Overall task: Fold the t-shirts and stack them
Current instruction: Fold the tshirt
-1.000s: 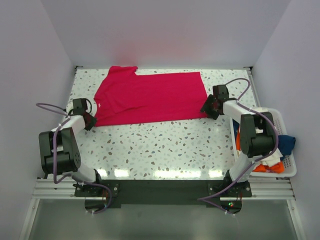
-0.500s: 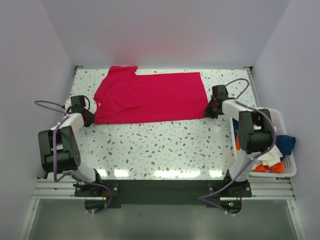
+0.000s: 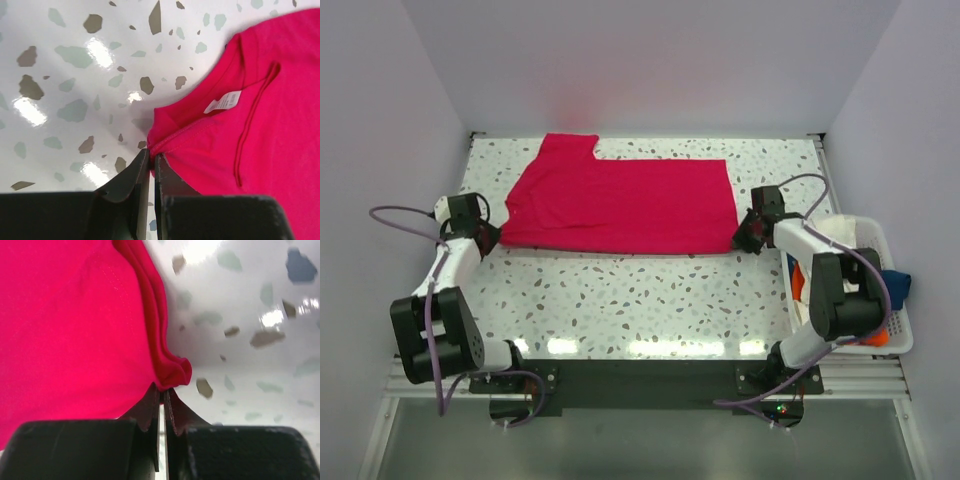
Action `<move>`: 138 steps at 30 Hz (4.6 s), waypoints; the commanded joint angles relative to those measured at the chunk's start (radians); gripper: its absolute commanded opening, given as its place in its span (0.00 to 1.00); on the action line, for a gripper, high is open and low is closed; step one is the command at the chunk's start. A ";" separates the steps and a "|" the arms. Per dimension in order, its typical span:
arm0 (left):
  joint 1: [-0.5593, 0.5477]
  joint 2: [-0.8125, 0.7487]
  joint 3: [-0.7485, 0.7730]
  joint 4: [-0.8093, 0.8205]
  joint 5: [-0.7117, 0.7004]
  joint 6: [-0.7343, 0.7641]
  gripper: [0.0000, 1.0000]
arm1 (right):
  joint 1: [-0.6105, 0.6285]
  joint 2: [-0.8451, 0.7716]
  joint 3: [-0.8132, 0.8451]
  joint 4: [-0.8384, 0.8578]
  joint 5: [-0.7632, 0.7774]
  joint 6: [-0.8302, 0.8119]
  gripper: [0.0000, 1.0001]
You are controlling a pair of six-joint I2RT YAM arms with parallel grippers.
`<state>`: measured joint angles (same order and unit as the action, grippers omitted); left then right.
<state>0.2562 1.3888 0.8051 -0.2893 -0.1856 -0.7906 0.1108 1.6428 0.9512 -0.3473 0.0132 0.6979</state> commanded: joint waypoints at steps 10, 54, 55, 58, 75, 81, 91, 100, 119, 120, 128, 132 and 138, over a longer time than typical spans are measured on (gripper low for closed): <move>0.078 -0.266 -0.165 -0.093 -0.094 0.042 0.00 | -0.014 -0.443 -0.261 -0.179 -0.073 0.084 0.00; 0.032 -0.376 -0.100 -0.099 0.193 0.131 0.43 | 0.961 0.587 0.940 0.119 0.221 -0.408 0.48; 0.034 -0.396 -0.083 -0.106 0.193 0.131 0.44 | 0.972 0.632 0.958 0.128 0.231 -0.417 0.48; 0.032 -0.424 -0.047 -0.142 0.192 0.128 0.45 | 1.000 0.684 1.023 0.143 0.243 -0.445 0.48; 0.032 -0.479 0.005 -0.185 0.224 0.129 0.46 | 1.041 0.856 1.184 0.177 0.304 -0.525 0.48; 0.032 -0.471 0.005 -0.182 0.230 0.134 0.46 | 1.046 0.882 1.216 0.169 0.307 -0.526 0.47; 0.032 -0.474 0.002 -0.180 0.232 0.136 0.46 | 1.052 0.910 1.230 0.159 0.323 -0.517 0.39; 0.032 -0.470 0.000 -0.177 0.238 0.139 0.46 | 1.052 0.899 1.222 0.162 0.321 -0.511 0.32; 0.032 -0.458 -0.003 -0.168 0.245 0.139 0.46 | 1.061 0.907 1.204 0.166 0.306 -0.500 0.39; 0.034 -0.458 -0.004 -0.166 0.244 0.139 0.46 | 1.061 0.908 1.204 0.165 0.306 -0.500 0.39; 0.034 -0.448 -0.014 -0.159 0.245 0.137 0.46 | 1.063 0.919 1.199 0.160 0.312 -0.497 0.39; 0.032 -0.444 -0.015 -0.154 0.244 0.136 0.46 | 1.063 0.927 1.198 0.159 0.309 -0.494 0.38; 0.035 -0.438 -0.029 -0.145 0.241 0.136 0.47 | 1.063 0.928 1.190 0.162 0.323 -0.492 0.35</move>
<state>0.2920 0.9501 0.7689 -0.4652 0.0486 -0.6682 1.1625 2.5607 2.1353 -0.2081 0.3164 0.1978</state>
